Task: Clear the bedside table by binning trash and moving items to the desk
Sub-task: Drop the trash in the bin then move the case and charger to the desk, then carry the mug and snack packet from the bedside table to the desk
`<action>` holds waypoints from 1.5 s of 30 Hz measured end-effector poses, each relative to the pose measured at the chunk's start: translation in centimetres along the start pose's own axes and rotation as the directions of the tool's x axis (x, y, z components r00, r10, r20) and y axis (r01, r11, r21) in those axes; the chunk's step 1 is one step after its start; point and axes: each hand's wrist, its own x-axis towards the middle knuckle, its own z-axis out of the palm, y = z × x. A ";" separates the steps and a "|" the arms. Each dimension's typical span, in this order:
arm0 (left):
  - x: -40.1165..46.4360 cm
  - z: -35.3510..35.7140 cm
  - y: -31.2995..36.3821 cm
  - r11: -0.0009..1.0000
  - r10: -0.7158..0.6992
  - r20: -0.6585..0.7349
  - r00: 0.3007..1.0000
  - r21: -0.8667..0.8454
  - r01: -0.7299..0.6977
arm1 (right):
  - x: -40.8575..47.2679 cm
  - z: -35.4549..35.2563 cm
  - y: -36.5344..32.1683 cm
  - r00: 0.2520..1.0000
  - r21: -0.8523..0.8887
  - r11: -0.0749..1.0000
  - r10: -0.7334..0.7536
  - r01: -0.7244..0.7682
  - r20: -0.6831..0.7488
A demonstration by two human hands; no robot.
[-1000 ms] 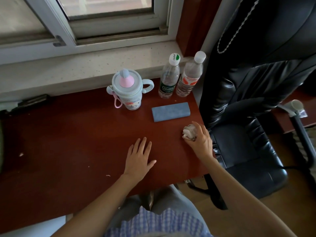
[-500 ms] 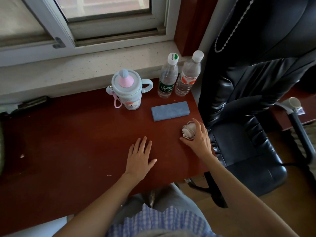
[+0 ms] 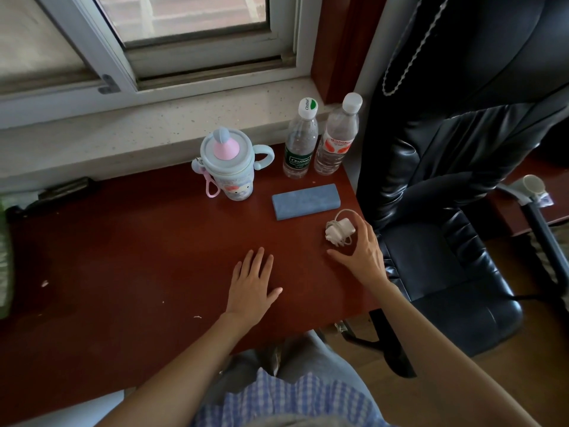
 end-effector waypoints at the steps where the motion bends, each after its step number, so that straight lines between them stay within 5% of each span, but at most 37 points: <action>1: 0.0 0.0 0.0 1.000 0.000 0.000 1.000 -0.004 0.000 | 0.0 0.0 0.1 1.000 -0.002 1.000 0.007 -0.007 0.001; 22: -0.3 -0.4 -0.1 0.997 0.059 0.004 0.998 -0.040 -0.059 | -9.3 1.3 0.3 0.992 -0.174 0.979 0.093 -0.106 -0.081; 30: -2.2 -1.7 1.8 0.978 0.202 -0.179 0.963 -0.010 -0.207 | -14.5 0.5 1.7 0.963 -0.243 0.959 0.082 -0.146 -0.256; 37: -6.6 -1.2 8.5 0.934 0.355 -0.236 0.905 0.052 -0.353 | -22.6 -4.2 6.9 0.916 -0.235 0.954 0.081 -0.186 -0.393; 45: -13.7 2.0 23.5 0.854 0.516 -0.229 0.826 0.058 -0.517 | -36.8 -11.8 16.8 0.828 -0.095 0.951 0.203 -0.293 -0.522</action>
